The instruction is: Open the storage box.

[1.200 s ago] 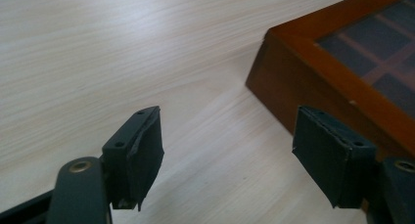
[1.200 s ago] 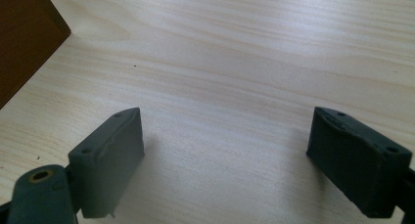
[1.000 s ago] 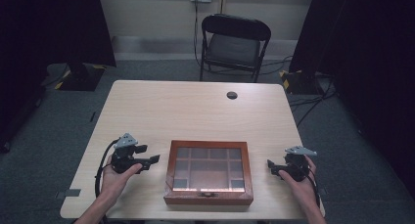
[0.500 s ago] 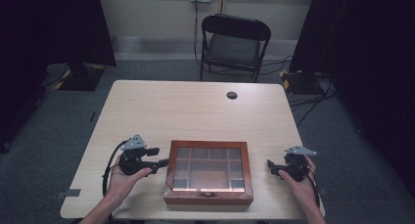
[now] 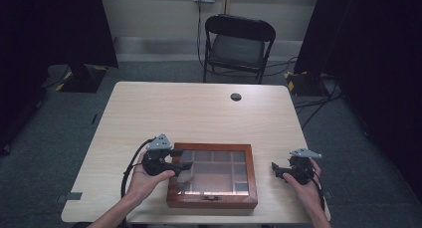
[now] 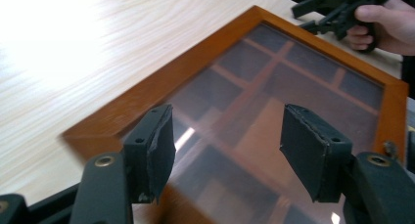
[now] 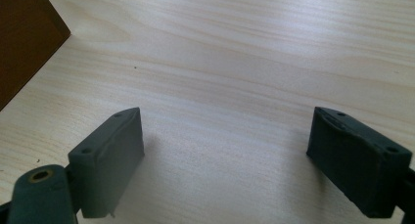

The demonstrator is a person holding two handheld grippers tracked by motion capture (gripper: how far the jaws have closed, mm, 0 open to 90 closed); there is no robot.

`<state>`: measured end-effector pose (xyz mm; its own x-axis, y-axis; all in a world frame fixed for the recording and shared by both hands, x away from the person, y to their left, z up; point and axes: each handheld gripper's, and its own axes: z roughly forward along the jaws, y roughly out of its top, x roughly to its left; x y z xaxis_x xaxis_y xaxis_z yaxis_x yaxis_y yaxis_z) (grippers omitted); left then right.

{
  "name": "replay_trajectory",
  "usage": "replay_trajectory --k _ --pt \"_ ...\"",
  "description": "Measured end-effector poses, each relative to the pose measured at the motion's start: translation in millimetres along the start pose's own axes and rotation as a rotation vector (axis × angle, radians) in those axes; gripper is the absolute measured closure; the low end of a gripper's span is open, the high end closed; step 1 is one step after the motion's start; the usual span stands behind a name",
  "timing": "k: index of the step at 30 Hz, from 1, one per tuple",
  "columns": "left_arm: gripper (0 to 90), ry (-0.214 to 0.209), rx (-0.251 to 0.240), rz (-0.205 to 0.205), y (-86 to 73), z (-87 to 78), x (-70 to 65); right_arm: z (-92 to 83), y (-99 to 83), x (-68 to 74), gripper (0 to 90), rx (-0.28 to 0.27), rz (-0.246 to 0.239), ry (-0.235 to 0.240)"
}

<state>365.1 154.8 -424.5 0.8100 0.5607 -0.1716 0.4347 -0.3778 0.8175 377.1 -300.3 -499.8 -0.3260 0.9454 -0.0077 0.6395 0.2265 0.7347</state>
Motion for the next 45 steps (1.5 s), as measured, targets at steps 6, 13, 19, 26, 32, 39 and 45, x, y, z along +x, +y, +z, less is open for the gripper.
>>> replay_trajectory --k 6,13,19,26,32,39,45 --pt "37.1 -0.056 -0.008 0.007 6.3 10.0 -12.2 -0.1 0.0 0.1 12.5 0.001 0.001 -0.001" --pt "44.7 -0.162 0.005 0.030 2.7 15.7 -28.7 -0.1 0.0 0.1 12.5 0.001 0.001 0.000" --pt "49.0 -0.242 0.033 0.041 -1.4 23.6 -41.2 0.0 0.0 0.1 12.5 0.001 0.000 0.000" --pt "55.9 -0.312 0.065 0.075 -3.1 32.7 -50.1 0.0 0.0 0.1 12.5 0.001 0.000 0.000" --pt "59.0 -0.336 0.086 0.106 -3.5 40.6 -57.1 0.0 0.0 0.1 12.5 0.001 0.000 0.001" --pt "70.0 -0.392 0.119 0.137 -7.0 40.7 -63.5 0.0 0.0 0.1 12.5 0.001 0.000 0.001" --pt "75.2 -0.411 0.143 0.169 -9.8 43.1 -69.4 0.0 0.0 0.1 12.5 0.001 0.000 0.000"
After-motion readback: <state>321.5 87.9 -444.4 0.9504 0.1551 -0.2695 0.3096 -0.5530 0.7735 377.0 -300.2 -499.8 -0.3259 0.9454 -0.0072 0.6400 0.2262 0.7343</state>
